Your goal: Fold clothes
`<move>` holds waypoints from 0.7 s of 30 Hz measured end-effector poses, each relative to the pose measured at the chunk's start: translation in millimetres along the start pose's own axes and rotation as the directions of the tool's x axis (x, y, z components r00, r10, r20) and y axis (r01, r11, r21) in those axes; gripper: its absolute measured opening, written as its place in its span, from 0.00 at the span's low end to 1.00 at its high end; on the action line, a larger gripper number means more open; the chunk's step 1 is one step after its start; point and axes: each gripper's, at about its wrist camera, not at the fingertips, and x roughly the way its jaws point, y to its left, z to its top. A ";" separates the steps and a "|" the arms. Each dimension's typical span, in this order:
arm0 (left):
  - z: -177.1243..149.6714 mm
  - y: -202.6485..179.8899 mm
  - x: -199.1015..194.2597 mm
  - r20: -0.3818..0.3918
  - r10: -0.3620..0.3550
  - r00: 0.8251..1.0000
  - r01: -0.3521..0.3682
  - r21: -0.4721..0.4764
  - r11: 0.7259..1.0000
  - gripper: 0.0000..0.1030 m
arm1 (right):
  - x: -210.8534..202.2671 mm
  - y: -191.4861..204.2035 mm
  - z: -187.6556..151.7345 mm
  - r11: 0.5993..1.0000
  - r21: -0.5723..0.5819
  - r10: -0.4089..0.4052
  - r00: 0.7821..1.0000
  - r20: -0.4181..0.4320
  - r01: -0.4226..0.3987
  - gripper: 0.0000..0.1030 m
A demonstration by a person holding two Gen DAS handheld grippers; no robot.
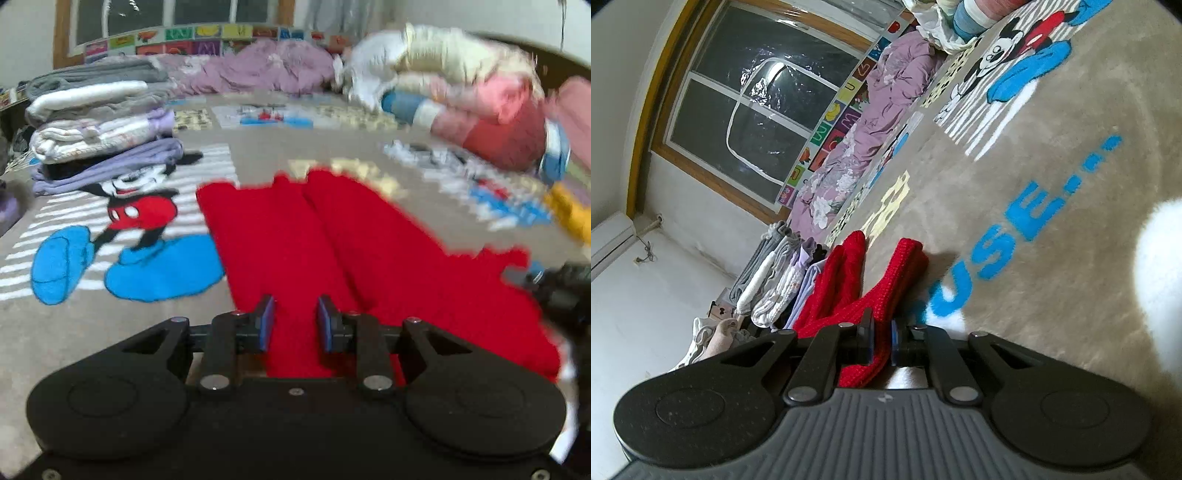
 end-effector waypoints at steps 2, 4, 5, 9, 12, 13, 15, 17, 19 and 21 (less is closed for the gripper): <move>-7.2 -2.9 -21.9 0.030 -0.011 0.999 0.011 0.026 1.000 0.32 | -1.3 1.1 0.8 1.000 0.003 0.001 1.000 0.005 -0.001 0.10; -18.5 -5.2 -42.2 0.049 -0.037 0.998 0.034 0.053 0.998 0.51 | -2.2 3.3 1.2 1.000 0.004 0.001 1.000 0.011 -0.001 0.10; -25.2 -6.8 -52.0 0.055 -0.056 0.997 0.052 0.066 0.996 0.56 | -3.1 4.8 1.8 1.000 0.003 0.001 1.000 0.016 -0.001 0.10; -47.0 -15.7 -81.4 0.057 -0.135 0.989 0.125 0.148 0.981 0.67 | -8.7 13.5 5.2 1.000 -0.017 -0.003 1.000 0.031 0.003 0.10; -59.3 -28.8 -88.6 0.047 -0.180 0.983 0.167 0.205 0.964 0.68 | -13.7 22.5 9.2 0.999 -0.040 -0.012 0.999 0.044 0.013 0.10; -63.2 -33.5 -87.9 0.044 -0.184 0.982 0.169 0.229 0.959 0.68 | -15.5 25.9 11.1 0.999 -0.050 -0.016 0.999 0.049 0.018 0.10; -70.8 -42.9 -85.9 0.036 -0.190 0.981 0.173 0.276 0.946 0.68 | -18.1 32.9 14.0 0.997 -0.070 -0.032 0.998 0.057 0.036 0.10; -78.0 -49.9 -81.3 0.035 -0.185 0.982 0.166 0.304 0.938 0.68 | -19.9 40.4 16.0 0.996 -0.080 -0.045 0.997 0.059 0.050 0.10; -84.3 -55.6 -79.1 0.037 -0.193 0.980 0.171 0.325 0.930 0.68 | -21.7 47.9 18.0 0.994 -0.089 -0.058 0.996 0.061 0.064 0.10; -89.9 -61.5 -76.5 0.033 -0.204 0.978 0.180 0.352 0.919 0.68 | -22.6 57.3 20.1 0.992 -0.104 -0.070 0.996 0.061 0.076 0.10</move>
